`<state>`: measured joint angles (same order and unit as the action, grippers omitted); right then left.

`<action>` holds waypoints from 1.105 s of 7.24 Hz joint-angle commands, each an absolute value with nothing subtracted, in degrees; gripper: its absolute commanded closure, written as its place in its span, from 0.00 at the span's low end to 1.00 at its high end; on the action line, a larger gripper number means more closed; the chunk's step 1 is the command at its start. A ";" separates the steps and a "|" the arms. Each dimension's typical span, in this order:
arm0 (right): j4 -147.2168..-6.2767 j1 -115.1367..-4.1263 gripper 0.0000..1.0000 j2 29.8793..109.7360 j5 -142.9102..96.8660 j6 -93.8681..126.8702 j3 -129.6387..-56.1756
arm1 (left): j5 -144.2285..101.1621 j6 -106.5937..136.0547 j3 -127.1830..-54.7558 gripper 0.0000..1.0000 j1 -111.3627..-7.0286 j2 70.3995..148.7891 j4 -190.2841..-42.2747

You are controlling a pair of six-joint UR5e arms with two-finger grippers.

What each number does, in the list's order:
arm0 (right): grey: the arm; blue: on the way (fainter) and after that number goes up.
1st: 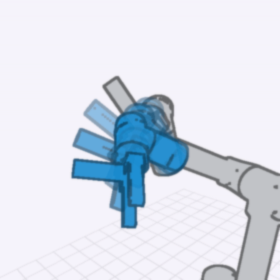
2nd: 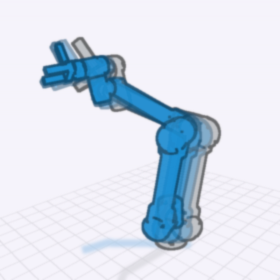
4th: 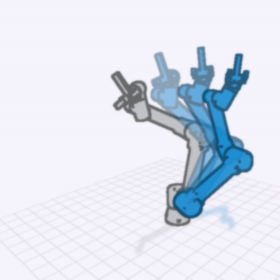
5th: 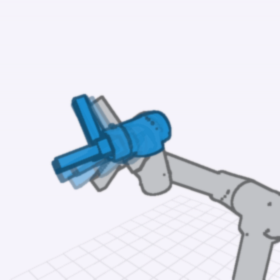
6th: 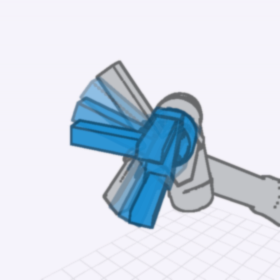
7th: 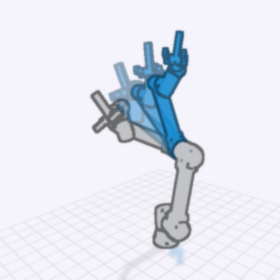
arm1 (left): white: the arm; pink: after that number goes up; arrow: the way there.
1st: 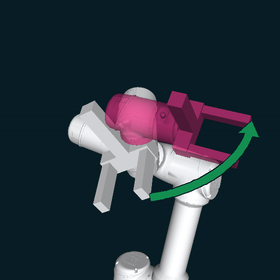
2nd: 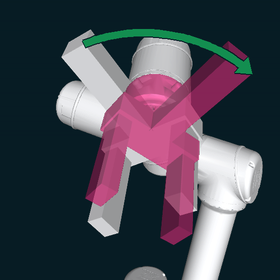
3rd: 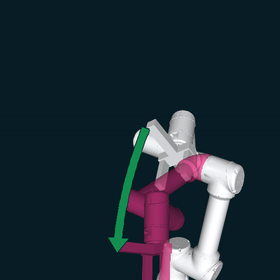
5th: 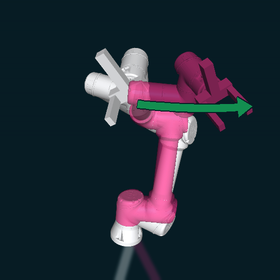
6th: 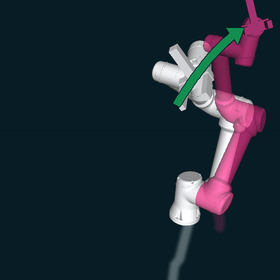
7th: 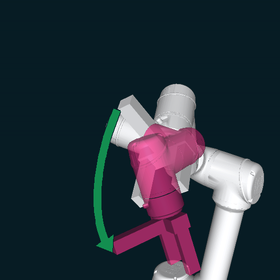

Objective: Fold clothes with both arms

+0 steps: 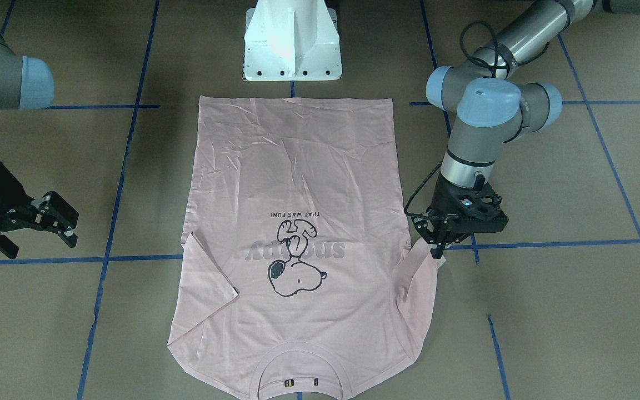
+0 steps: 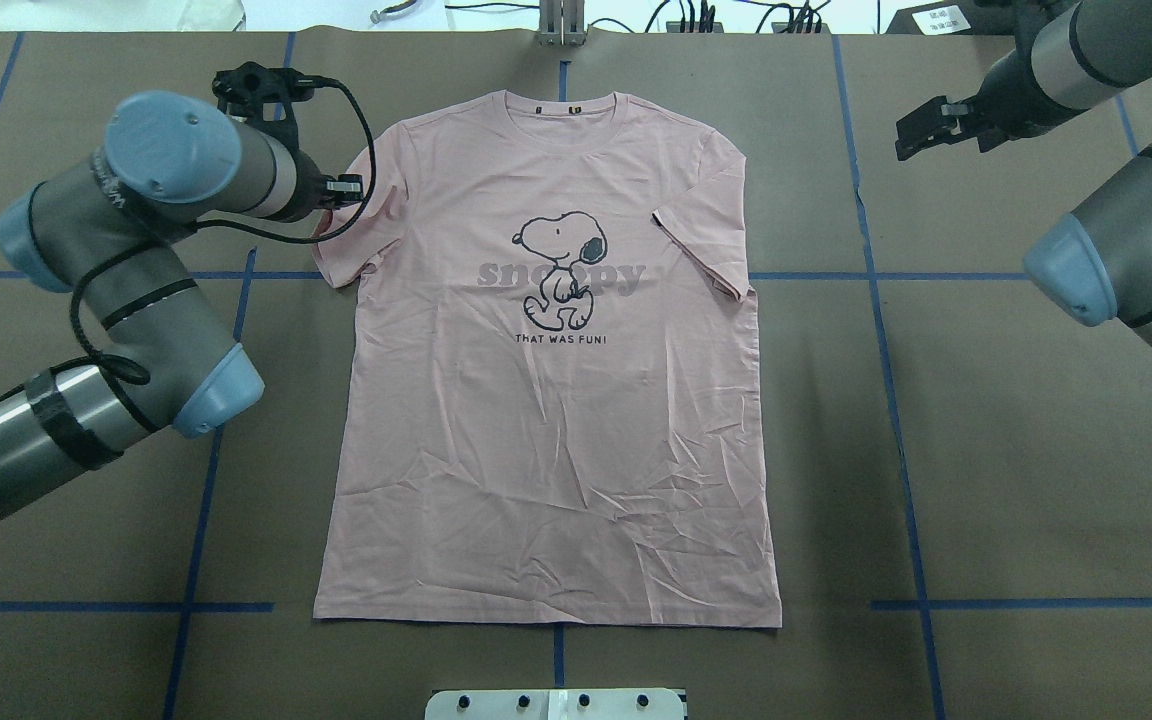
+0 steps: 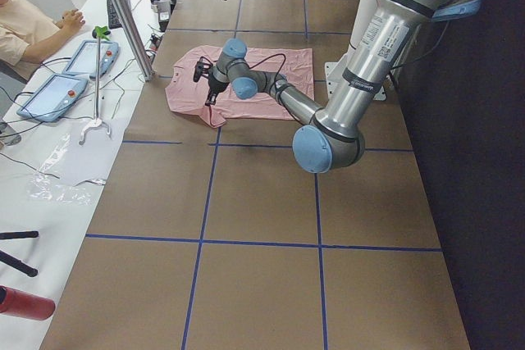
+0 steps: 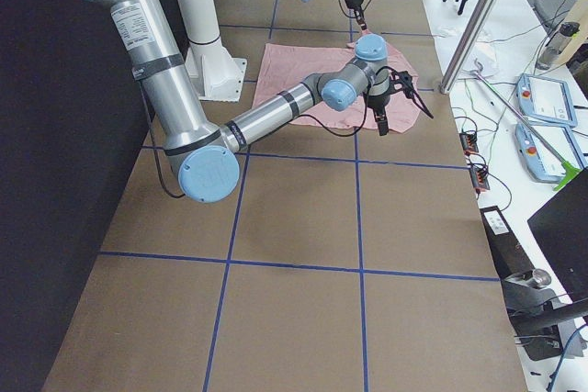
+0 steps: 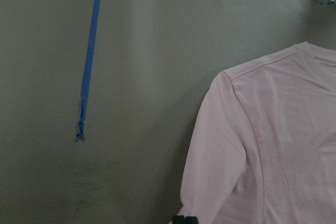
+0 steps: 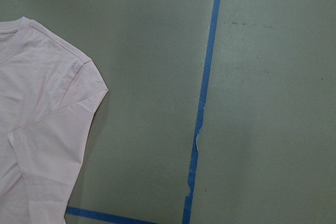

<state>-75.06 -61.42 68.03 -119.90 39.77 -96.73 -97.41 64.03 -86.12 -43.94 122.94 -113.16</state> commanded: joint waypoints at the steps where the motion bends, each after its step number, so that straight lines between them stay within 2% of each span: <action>1: -75.06 -61.35 0.00 68.03 -119.79 39.81 -96.59 | -95.20 69.07 -75.39 1.00 -42.28 133.54 -109.07; 2: -75.06 -61.09 0.00 68.03 -119.71 39.81 -96.50 | -94.75 70.39 -69.23 1.00 -42.19 138.12 -109.07; 3: -75.06 -61.00 0.00 68.03 -119.71 39.81 -96.59 | -94.66 70.75 -66.91 1.00 -42.19 140.16 -109.07; 6: -75.06 -60.91 0.00 67.94 -119.62 39.81 -96.68 | -94.04 73.13 -64.95 1.00 -40.79 141.77 -109.51; 7: -75.06 -60.91 0.00 67.85 -119.62 39.81 -96.94 | -94.13 69.82 -65.82 0.01 -40.78 141.07 -110.21; 8: -74.71 -60.65 0.00 67.85 -119.71 39.81 -97.29 | -94.65 67.18 -71.05 0.00 -40.52 138.72 -110.39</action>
